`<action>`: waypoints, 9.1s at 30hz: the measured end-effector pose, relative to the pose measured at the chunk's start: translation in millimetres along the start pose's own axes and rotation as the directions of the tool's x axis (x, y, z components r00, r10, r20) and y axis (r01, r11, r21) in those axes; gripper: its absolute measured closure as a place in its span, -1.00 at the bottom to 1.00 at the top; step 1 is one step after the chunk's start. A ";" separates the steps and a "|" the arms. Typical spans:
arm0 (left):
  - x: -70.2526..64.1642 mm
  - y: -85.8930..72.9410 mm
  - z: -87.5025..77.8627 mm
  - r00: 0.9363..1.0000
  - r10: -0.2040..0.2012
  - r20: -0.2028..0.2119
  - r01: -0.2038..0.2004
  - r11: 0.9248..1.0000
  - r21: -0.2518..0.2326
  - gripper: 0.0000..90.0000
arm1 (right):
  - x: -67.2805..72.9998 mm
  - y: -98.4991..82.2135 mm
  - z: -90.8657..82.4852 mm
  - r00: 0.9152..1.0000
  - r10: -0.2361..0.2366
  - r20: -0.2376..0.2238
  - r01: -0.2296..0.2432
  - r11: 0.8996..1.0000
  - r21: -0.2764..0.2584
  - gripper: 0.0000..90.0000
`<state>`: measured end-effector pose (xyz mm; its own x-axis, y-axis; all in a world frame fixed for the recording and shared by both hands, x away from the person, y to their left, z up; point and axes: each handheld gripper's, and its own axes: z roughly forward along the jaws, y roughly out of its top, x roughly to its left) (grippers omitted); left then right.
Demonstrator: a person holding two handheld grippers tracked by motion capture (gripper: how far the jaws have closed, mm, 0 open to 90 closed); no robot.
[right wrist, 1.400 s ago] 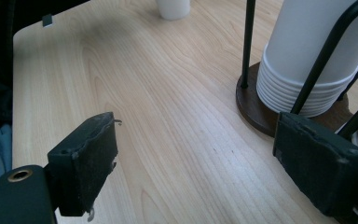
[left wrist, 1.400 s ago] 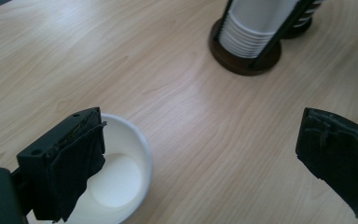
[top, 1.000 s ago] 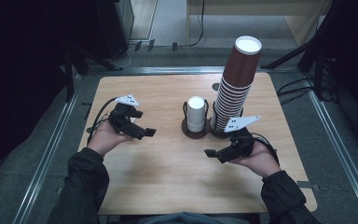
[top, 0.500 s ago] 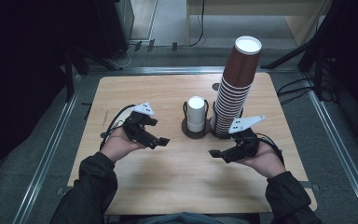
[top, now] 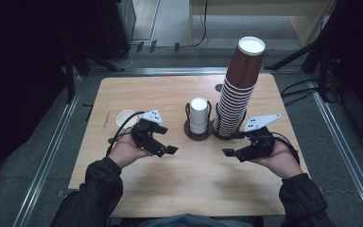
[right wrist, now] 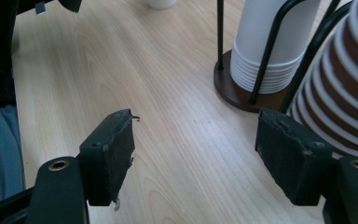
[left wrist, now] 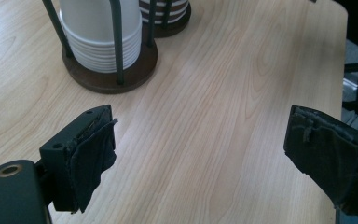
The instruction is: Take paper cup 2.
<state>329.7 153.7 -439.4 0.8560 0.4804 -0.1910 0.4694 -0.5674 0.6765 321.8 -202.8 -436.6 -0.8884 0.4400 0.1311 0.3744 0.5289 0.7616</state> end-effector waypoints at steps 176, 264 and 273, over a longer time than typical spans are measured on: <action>-7.7 -0.7 -1.8 0.988 0.069 0.136 -0.060 0.996 -0.067 -1.00 | 30.3 38.9 27.9 0.971 -0.159 -0.180 0.097 0.945 -0.314 -0.54; 0.0 -14.3 6.6 0.990 0.134 0.041 -0.138 0.986 0.095 -0.82 | 28.8 14.5 67.6 0.973 -0.111 -0.201 0.093 0.991 -0.098 -0.56; -2.6 -16.1 16.7 0.984 0.180 0.007 -0.178 0.964 0.198 -0.82 | 28.2 12.3 70.4 0.975 -0.124 -0.183 0.112 0.991 -0.077 -0.56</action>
<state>323.5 150.4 -461.7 0.9279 0.3658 -0.0714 0.3434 -0.7646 0.5454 320.1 -132.8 -468.2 -0.9614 0.2310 0.1491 0.2512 0.5170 0.8183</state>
